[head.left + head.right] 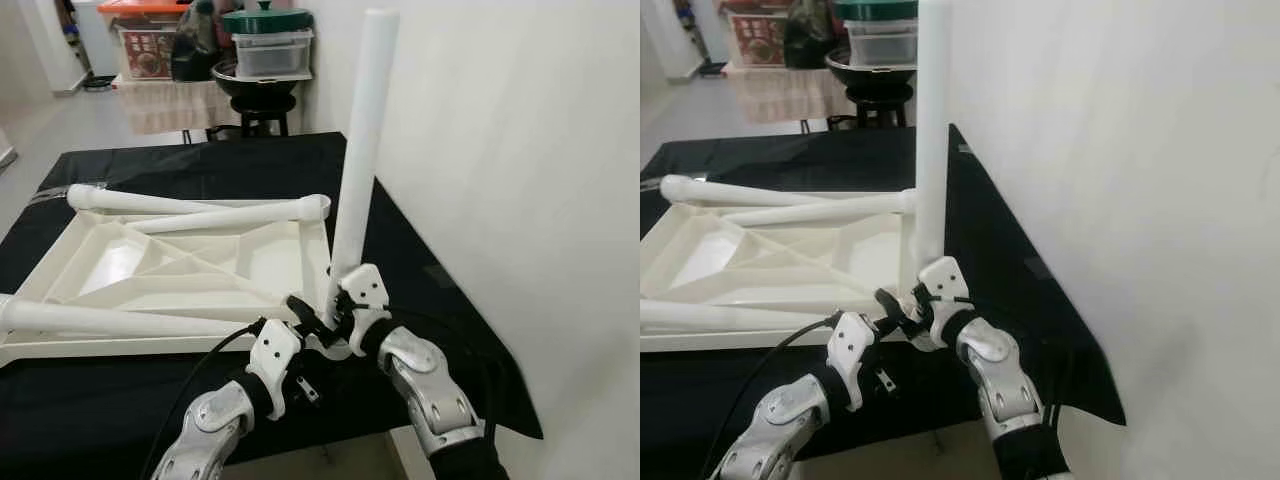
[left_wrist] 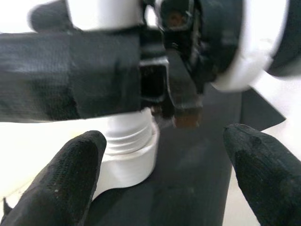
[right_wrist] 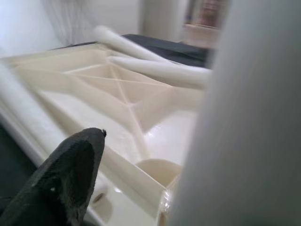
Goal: Building children table
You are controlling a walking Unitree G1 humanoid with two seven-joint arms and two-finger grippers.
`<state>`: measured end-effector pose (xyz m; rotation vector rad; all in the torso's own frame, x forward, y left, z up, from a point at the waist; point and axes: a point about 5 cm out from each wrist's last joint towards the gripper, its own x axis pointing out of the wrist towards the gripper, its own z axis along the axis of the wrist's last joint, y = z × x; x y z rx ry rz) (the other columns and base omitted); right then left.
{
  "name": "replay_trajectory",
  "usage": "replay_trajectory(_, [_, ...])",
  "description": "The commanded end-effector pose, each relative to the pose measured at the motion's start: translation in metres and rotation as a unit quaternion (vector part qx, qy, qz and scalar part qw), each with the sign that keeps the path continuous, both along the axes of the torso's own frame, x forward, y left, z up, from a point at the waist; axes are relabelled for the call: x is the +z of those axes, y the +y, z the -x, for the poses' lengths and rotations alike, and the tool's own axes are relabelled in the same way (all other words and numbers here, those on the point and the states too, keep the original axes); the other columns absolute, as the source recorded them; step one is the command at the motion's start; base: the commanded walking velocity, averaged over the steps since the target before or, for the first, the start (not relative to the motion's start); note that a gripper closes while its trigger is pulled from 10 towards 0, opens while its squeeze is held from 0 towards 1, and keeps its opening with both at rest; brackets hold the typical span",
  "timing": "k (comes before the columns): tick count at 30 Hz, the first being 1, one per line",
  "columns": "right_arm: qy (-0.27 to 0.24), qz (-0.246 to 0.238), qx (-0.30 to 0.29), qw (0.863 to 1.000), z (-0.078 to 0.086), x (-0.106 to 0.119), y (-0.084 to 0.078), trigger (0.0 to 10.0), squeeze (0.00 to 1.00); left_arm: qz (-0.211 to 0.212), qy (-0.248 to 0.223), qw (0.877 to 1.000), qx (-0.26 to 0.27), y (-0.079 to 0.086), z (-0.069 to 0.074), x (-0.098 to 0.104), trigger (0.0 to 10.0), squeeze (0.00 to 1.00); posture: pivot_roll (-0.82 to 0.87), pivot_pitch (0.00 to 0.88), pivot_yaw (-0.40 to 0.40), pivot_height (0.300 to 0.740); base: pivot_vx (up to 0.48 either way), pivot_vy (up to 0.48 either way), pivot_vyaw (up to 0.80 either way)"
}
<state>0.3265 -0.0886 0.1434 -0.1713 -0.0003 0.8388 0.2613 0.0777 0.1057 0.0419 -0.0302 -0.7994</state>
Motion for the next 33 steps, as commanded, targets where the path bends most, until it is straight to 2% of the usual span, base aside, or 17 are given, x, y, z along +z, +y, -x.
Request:
replay_trajectory(1, [0.006, 0.036, 0.09, 0.995, -0.007, 0.008, -0.016, 10.0, 0.0, -0.002, 0.004, 1.0, 0.003, -0.001, -0.001, -0.003, 10.0, 0.0, 0.0, 0.0, -0.071, 0.74, 0.0, 0.0, 0.0])
replay_trajectory(5, [0.018, 0.047, 0.129, 0.99, -0.01, 0.013, -0.03, 10.0, 0.0, -0.002, 0.004, 1.0, 0.004, -0.002, -0.001, -0.003, 10.0, 0.0, 0.0, 0.0, -0.075, 0.74, 0.0, 0.0, 0.0])
replay_trajectory(7, [0.046, 0.031, 0.138, 0.989, -0.015, 0.019, -0.039, 10.0, 0.0, -0.002, 0.003, 1.0, 0.006, -0.002, -0.002, -0.004, 10.0, 0.0, 0.0, 0.0, -0.075, 0.74, 0.0, 0.0, 0.0])
replay_trajectory(10, [0.057, 0.022, 0.132, 0.989, -0.024, 0.024, -0.045, 10.0, 0.0, -0.002, 0.003, 1.0, 0.006, -0.003, -0.002, -0.004, 10.0, 0.0, 0.0, 0.0, -0.077, 0.74, 0.0, 0.0, 0.0])
replay_trajectory(11, [0.063, 0.01, 0.133, 0.989, -0.028, 0.027, -0.047, 4.5, 0.0, -0.001, 0.003, 1.0, 0.006, -0.003, -0.002, -0.004, 10.0, 0.0, 0.0, 0.0, -0.077, 0.74, 0.0, 0.0, 0.0])
replay_trajectory(12, [0.063, 0.01, 0.133, 0.989, -0.028, 0.027, -0.047, 4.5, 0.0, -0.001, 0.003, 1.0, 0.006, -0.003, -0.002, -0.004, 10.0, 0.0, 0.0, 0.0, -0.077, 0.74, 0.0, 0.0, 0.0])
replay_trajectory(13, [0.074, -0.011, 0.138, 0.988, -0.031, 0.03, -0.048, 0.0, 0.0, 0.0, 0.004, 1.0, 0.005, -0.003, -0.002, -0.004, 10.0, 0.0, 0.01, 0.0, -0.075, 0.74, 0.0, 0.0, 0.0])
replay_trajectory(18, [0.096, -0.066, 0.138, 0.984, -0.041, 0.035, -0.054, 0.0, 0.0, 0.002, 0.005, 1.0, 0.005, -0.004, -0.002, -0.004, 10.0, 0.0, 0.01, 0.0, -0.079, 0.74, 0.0, 0.0, 0.0])
replay_trajectory(24, [0.101, -0.069, 0.139, 0.983, -0.041, 0.03, -0.056, 0.0, 0.0, 0.003, 0.004, 1.0, 0.007, -0.004, -0.002, -0.004, 10.0, 0.0, 0.01, 0.0, -0.079, 0.74, 0.0, 0.0, 0.0])
replay_trajectory(26, [0.1, -0.073, 0.098, 0.987, -0.044, 0.026, -0.06, 0.0, 0.0, 0.004, 0.003, 1.0, 0.007, -0.004, -0.002, -0.004, 10.0, 0.0, 0.01, 0.0, -0.078, 0.74, 0.0, 0.0, 0.0])
replay_trajectory(27, [0.1, -0.073, 0.098, 0.987, -0.044, 0.026, -0.06, 0.0, 0.0, 0.004, 0.003, 1.0, 0.007, -0.004, -0.002, -0.004, 10.0, 0.0, 0.01, 0.0, -0.078, 0.74, 0.0, 0.0, 0.0])
replay_trajectory(28, [0.101, -0.069, 0.054, 0.991, -0.046, 0.022, -0.063, 0.0, 0.0, 0.004, 0.003, 1.0, 0.008, -0.004, -0.002, -0.004, 10.0, 0.0, 0.01, 0.0, -0.078, 0.74, 0.0, 0.0, 0.0])
replay_trajectory(29, [0.101, -0.069, 0.054, 0.991, -0.046, 0.022, -0.063, 0.0, 0.0, 0.004, 0.003, 1.0, 0.008, -0.004, -0.002, -0.004, 10.0, 0.0, 0.01, 0.0, -0.078, 0.74, 0.0, 0.0, 0.0])
replay_trajectory(30, [0.101, -0.056, 0.004, 0.993, -0.049, 0.015, -0.064, 0.0, 0.0, 0.005, 0.003, 1.0, 0.008, -0.004, -0.001, -0.003, 10.0, 0.0, 0.01, 0.0, -0.085, 0.74, 0.0, 0.0, 0.0])
replay_trajectory(31, [0.087, -0.026, -0.149, 0.985, -0.052, 0.001, -0.067, 0.0, 0.0, 0.004, 0.002, 1.0, 0.009, -0.003, 0.0, -0.003, 10.0, 0.0, 0.01, 0.0, -0.092, 0.74, 0.0, 0.0, 0.0])
replay_trajectory(32, [0.087, -0.026, -0.149, 0.985, -0.052, 0.001, -0.067, 0.0, 0.0, 0.004, 0.002, 1.0, 0.009, -0.003, 0.0, -0.003, 10.0, 0.0, 0.01, 0.0, -0.092, 0.74, 0.0, 0.0, 0.0])
replay_trajectory(33, [0.066, -0.025, -0.307, 0.949, -0.047, -0.011, -0.073, 0.0, 0.0, 0.004, 0.001, 1.0, 0.011, -0.002, 0.0, -0.003, 10.0, 0.0, 0.0, 0.0, -0.092, 0.74, 0.0, 0.0, 0.0])
